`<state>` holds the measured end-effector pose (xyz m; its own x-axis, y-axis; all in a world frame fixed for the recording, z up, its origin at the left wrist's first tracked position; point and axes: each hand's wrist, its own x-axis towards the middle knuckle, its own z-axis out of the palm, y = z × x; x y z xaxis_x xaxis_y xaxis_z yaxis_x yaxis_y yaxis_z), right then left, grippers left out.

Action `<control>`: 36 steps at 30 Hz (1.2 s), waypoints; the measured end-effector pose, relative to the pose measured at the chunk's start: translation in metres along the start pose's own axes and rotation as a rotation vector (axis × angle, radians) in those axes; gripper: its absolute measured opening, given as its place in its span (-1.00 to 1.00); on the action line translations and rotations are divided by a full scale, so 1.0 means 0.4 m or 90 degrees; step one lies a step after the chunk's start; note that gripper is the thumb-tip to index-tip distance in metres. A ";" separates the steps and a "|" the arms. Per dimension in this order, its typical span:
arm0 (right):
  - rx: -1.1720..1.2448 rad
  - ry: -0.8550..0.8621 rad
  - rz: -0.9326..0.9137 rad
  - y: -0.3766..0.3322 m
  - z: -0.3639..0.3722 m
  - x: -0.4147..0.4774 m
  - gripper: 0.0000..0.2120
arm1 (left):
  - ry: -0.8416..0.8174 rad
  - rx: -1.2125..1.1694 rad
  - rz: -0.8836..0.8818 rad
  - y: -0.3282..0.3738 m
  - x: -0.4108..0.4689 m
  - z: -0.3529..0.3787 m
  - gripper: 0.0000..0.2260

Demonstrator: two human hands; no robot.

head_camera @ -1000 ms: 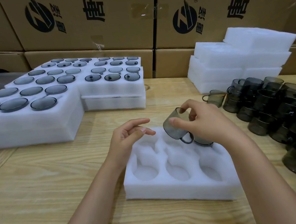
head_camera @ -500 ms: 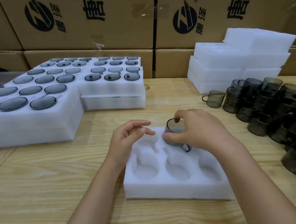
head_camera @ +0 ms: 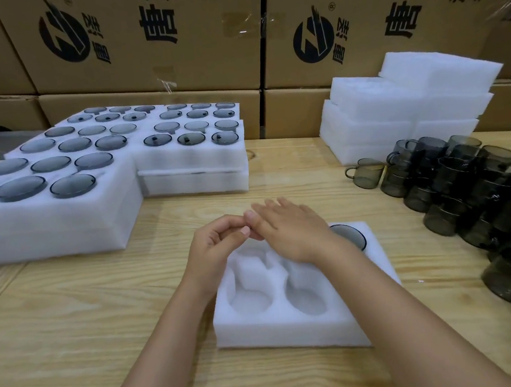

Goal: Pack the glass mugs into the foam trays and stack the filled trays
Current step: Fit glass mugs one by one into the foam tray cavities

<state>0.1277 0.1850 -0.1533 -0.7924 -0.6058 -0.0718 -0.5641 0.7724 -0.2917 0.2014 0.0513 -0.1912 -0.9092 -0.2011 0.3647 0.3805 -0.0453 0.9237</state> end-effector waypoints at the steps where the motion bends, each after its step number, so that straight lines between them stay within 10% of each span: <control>1: -0.004 -0.005 0.004 0.003 0.012 0.000 -0.35 | 0.015 0.009 0.007 -0.001 -0.001 0.002 -0.86; 8: -0.050 0.036 0.003 0.004 0.026 -0.005 -0.36 | 0.215 -0.002 0.043 -0.016 -0.006 0.001 -0.79; 17: 0.003 0.042 -0.027 0.019 0.026 -0.003 -0.41 | 0.090 -0.038 -0.112 -0.030 0.003 -0.024 -0.52; 23: 0.374 0.202 0.057 0.093 -0.067 0.042 -0.74 | 0.164 -0.051 -0.121 -0.026 0.008 -0.024 -0.55; 30: 0.115 0.233 0.410 0.354 -0.126 0.171 -0.53 | 0.215 -0.074 -0.157 -0.038 0.018 -0.037 -0.59; 36: -0.070 0.243 0.455 0.430 -0.115 0.216 -0.62 | 0.212 -0.097 -0.170 -0.041 0.022 -0.040 -0.53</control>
<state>-0.0485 0.2744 -0.1657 -0.9827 0.1320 0.1302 0.1042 0.9740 -0.2012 0.1898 0.0346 -0.2050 -0.8842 -0.4658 0.0348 0.1833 -0.2774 0.9431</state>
